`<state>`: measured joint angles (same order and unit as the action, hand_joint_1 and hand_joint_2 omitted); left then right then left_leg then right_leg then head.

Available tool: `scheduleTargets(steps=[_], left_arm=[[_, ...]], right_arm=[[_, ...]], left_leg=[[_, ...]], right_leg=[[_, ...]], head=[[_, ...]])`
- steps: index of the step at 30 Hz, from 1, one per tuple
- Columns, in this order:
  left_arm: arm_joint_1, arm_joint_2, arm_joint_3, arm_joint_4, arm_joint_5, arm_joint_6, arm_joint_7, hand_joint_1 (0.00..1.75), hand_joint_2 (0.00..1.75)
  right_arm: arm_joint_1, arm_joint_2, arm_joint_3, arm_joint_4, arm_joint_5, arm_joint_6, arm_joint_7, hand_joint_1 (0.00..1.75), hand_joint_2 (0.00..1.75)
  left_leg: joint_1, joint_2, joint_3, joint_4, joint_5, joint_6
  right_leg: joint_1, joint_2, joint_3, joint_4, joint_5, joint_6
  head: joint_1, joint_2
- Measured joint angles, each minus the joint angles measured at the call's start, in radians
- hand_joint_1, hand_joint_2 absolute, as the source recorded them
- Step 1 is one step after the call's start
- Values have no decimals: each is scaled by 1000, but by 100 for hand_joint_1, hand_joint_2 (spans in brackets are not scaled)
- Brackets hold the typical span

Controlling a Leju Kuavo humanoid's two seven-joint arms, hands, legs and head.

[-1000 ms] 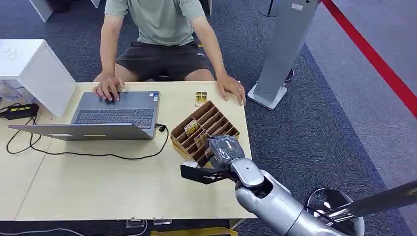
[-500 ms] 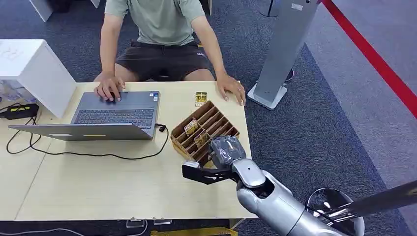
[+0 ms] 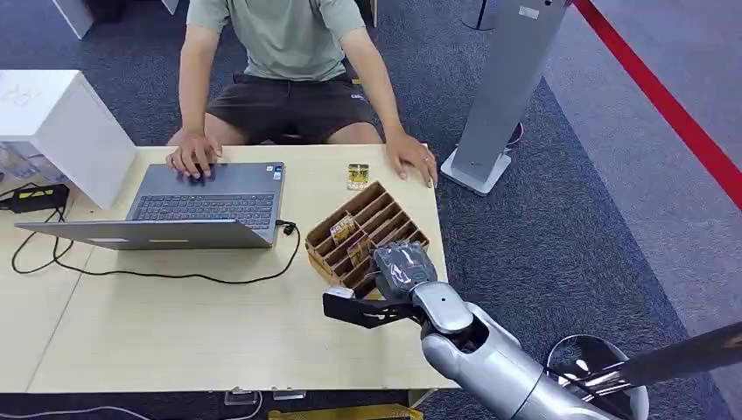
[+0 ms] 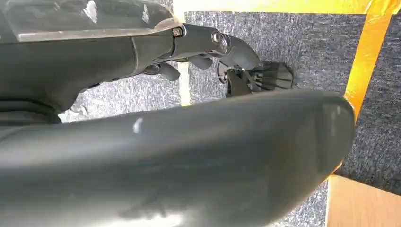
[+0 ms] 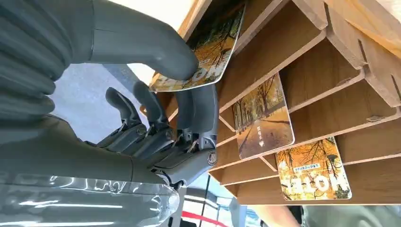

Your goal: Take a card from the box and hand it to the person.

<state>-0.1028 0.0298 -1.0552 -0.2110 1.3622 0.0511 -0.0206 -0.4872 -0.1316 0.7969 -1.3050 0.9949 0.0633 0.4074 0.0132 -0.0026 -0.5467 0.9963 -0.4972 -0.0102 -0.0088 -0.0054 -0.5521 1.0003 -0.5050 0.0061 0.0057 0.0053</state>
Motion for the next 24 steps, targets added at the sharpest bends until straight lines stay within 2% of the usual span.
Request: scheduleTargets(steps=[11, 16, 20, 24], left_arm=[[0, 0, -6, 0, 6, 2, -7, 0, 0], [0, 0, -6, 0, 3, 0, -6, 0, 0], [0, 0, -6, 0, -5, 0, -4, 0, 0], [0, 0, -6, 0, -12, -1, -10, 0, 0]], right_arm=[[2, -6, -2, -10, 0, -1, 8, 154, 175], [-9, -15, -6, -48, 23, 5, 33, 154, 175], [-61, -19, -14, -104, 23, 34, 43, 154, 175], [-173, -19, -26, -145, -37, 41, 47, 154, 175]], left_leg=[[0, 0, 0, 0, 0, 0], [0, 0, 0, 0, 0, 0], [0, 0, 0, 0, 0, 0], [0, 1, 0, 0, 1, 0]], right_leg=[[0, 0, 0, 0, 0, 0], [0, 0, 0, 0, 0, 0], [0, 1, 0, 0, 1, 0], [0, 1, 0, 0, 1, -1]], head=[[0, 0], [0, 0], [0, 0], [-1, 0]])
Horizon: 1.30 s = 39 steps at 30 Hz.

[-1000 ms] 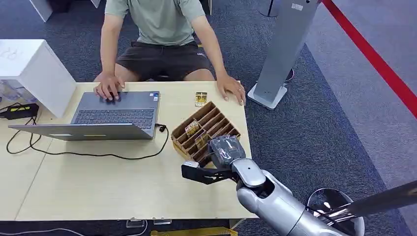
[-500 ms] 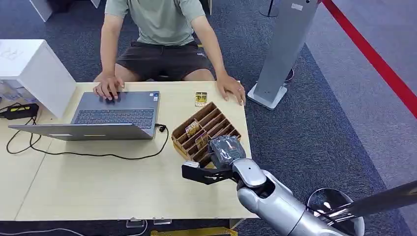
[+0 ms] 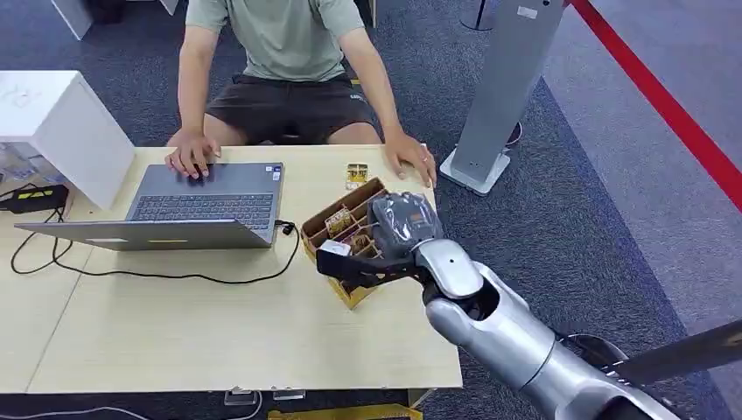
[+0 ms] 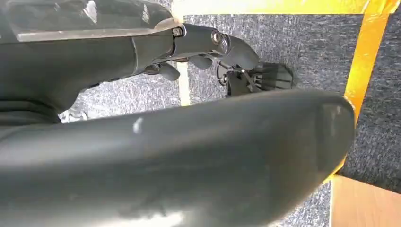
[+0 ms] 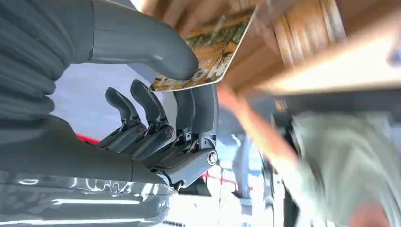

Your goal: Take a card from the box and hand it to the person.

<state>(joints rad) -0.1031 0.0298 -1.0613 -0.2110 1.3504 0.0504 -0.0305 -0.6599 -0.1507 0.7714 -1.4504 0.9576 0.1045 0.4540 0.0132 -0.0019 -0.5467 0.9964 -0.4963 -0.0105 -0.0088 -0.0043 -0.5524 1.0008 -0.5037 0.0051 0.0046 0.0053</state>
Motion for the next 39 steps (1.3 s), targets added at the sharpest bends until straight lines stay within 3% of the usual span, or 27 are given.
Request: scheduleTargets(steps=[5, 11, 18, 19, 24, 29, 30, 39], left_arm=[[-4, 0, -2, 0, -7, 0, 3, 0, 0], [-15, -5, -16, 0, -6, 4, 14, 0, 0], [-15, -6, -17, 0, -3, 5, 14, 0, 0], [-10, -16, -18, 0, 43, 25, 22, 0, 0], [-7, -16, -18, 0, 52, 34, 31, 0, 0], [-6, -16, -18, 0, 68, 34, 26, 0, 0], [-6, -16, -18, 0, 68, 34, 22, 0, 0], [-5, -16, -18, 0, 62, 26, -2, 0, 0]], right_arm=[[-152, 14, -3, 17, -85, -33, -20, 154, 175], [-311, 98, 6, 254, -131, -186, -145, 154, 175], [-325, 117, 9, 314, -141, -203, -170, 154, 175], [-376, 274, 28, 678, -182, -265, -247, 154, 175], [-381, 336, 34, 805, -184, -267, -247, 154, 175], [-390, 363, 39, 890, -180, -271, -240, 154, 175], [-393, 367, 43, 905, -180, -271, -239, 0, 175], [-405, 378, 50, 965, -178, -269, -224, 0, 175]], left_leg=[[0, 0, -1, 0, 0, 0], [0, -1, -2, 0, 0, 0], [0, -1, -2, 0, 0, 0], [0, -1, -3, 0, 1, 0], [0, -1, -3, 0, 1, 0], [0, -1, -3, 0, 1, 0], [0, -1, -3, 0, 1, 0], [0, -1, -3, 0, 1, 0]], right_leg=[[0, 0, 0, 0, 0, 0], [0, -1, 0, 1, 0, 0], [0, -1, 0, 1, 0, 0], [0, -1, -2, 1, 0, 0], [0, -1, -3, 1, 0, 0], [0, 0, -3, 1, 0, 0], [0, 0, -3, 1, 0, 0], [0, 0, -3, 1, 0, 0]], head=[[1, 0], [2, 0], [1, 0], [2, 0], [2, 0], [2, 0], [1, 0], [1, 0]])
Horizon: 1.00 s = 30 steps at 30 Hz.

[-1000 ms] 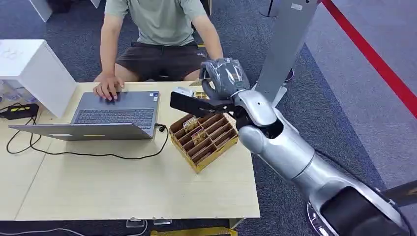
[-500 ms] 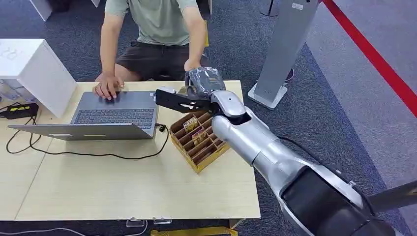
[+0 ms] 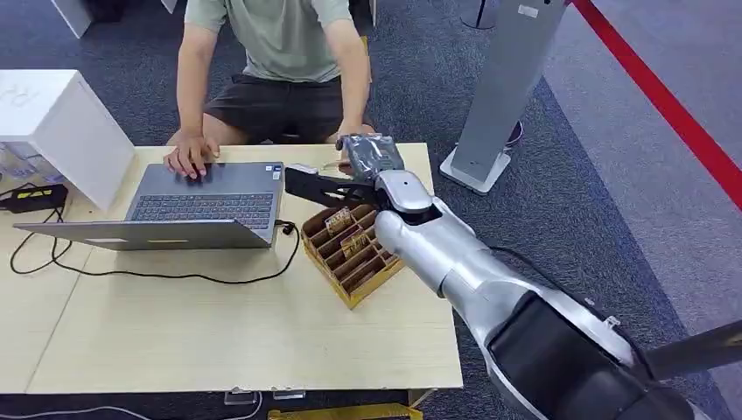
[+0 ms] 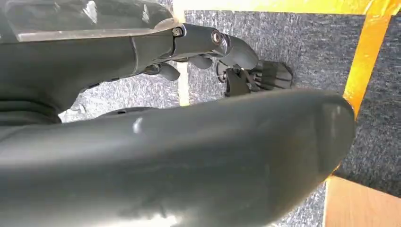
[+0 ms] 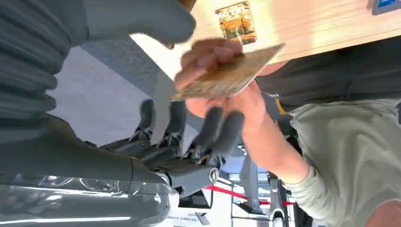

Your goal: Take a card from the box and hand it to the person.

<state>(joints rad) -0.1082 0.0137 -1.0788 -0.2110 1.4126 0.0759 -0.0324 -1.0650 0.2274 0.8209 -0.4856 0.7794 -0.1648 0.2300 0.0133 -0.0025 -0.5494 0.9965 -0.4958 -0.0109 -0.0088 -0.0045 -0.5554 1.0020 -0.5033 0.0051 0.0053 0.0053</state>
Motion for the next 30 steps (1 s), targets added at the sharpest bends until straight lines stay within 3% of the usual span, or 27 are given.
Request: scheduleTargets(steps=[15, 18, 22, 24, 26, 28, 30], left_arm=[[0, 0, 0, 0, 5, -1, -5, 0, 0], [1, 0, -1, 0, 5, 0, 3, 0, 0], [0, 0, -8, 0, 10, 8, 12, 0, 0], [2, 1, -8, 0, 19, 8, 3, 0, 0], [5, 1, -8, 0, 25, 8, -6, 0, 0], [12, 2, -8, 0, 28, 8, -10, 0, 0], [17, 2, -8, 0, 36, 8, -14, 0, 0]], right_arm=[[-37, -23, 2, 3, 39, 5, 40, 0, 175], [-38, -50, 1, -55, 40, 4, 59, 0, 175], [-26, -131, -8, -254, 55, 27, 109, 0, 175], [42, -210, -39, -429, 32, 56, 153, 0, 175], [180, -289, -93, -626, 0, 58, 163, 0, 175], [364, -345, -143, -774, -78, 22, 106, 0, 175], [527, -395, -194, -902, -268, -38, -37, 0, 175]], left_leg=[[0, 0, 1, 0, 0, 0], [0, 0, 0, 0, 0, 0], [0, 0, 2, 1, 0, 0], [0, 0, 6, 1, 0, 0], [1, -2, 10, 0, -3, 1], [2, -4, 14, 0, -6, 2], [1, -1, 12, 0, -7, 2]], right_leg=[[0, 0, 0, 0, 0, 0], [0, 0, 0, 0, 0, 0], [0, 0, -1, 0, 0, 0], [0, -1, 3, -3, 0, 0], [1, -2, 12, -7, -2, 2], [2, -4, 16, -8, -4, 2], [2, 0, 14, -8, -4, 2]], head=[[0, 0], [-1, 0], [0, 0], [-3, 0], [-5, 0], [-2, 0], [9, 0]])
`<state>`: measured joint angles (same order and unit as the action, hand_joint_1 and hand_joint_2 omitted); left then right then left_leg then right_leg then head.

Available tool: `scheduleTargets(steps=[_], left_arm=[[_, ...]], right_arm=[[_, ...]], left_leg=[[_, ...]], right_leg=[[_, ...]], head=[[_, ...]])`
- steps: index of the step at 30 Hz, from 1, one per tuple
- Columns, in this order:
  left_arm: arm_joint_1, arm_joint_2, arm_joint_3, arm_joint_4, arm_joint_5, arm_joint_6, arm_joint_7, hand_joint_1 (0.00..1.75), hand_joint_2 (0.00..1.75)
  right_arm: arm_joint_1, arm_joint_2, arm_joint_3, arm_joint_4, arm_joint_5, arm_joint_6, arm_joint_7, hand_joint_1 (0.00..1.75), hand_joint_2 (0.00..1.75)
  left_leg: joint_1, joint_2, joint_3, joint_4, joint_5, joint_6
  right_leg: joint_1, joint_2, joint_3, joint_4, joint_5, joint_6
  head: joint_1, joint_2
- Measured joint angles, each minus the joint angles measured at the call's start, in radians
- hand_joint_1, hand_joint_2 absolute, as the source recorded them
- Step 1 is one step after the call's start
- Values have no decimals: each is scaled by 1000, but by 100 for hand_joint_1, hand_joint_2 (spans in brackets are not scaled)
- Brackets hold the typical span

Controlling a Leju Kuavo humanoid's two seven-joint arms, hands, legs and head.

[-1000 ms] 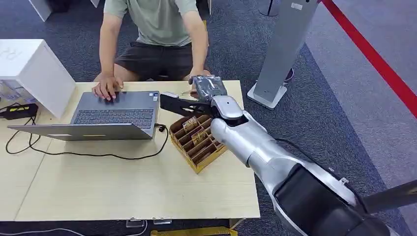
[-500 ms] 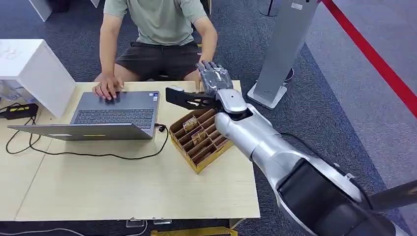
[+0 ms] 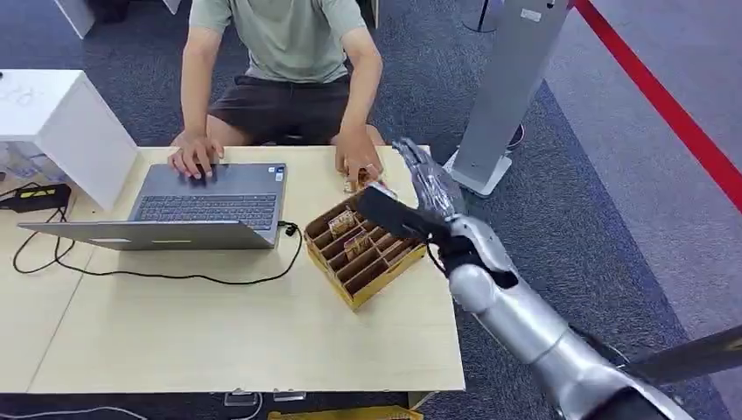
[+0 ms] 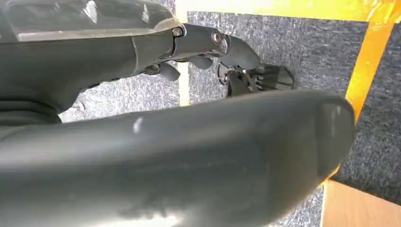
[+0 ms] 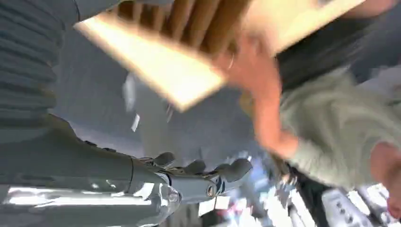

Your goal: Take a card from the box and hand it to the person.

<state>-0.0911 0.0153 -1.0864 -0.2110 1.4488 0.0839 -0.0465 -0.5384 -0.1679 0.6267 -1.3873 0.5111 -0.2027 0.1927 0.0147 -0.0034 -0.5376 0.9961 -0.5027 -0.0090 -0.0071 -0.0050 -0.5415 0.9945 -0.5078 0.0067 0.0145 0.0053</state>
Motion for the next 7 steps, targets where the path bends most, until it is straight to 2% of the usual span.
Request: scheduleTargets(steps=[1, 4, 5, 7], left_arm=[[0, 0, 0, 0, 0, 0, -2, 0, 0], [-6, 0, 1, 0, 3, 0, -7, 0, 0], [-5, 0, 1, 0, 5, 0, -7, 0, 0], [0, 0, 2, 0, 7, 0, -8, 0, 0]], right_arm=[[45, -12, -12, -46, -73, -21, -72, 0, 175], [126, -28, -43, -89, -225, -53, -206, 0, 175], [179, -29, -62, -94, -316, -57, -271, 0, 175], [293, -29, -77, -90, -455, -59, -373, 0, 175]], left_leg=[[0, 2, -1, 0, 0, 0], [0, 2, 2, 0, -1, -1], [1, -1, 4, 0, -1, 0], [1, -4, 2, 0, -2, 0]], right_leg=[[0, 2, -2, 0, 0, 0], [0, 1, 0, 0, -1, 0], [1, -1, 3, 0, -3, 1], [1, -5, 5, 0, -4, 0]], head=[[2, 0], [-8, 0], [-9, 0], [-3, 0]])
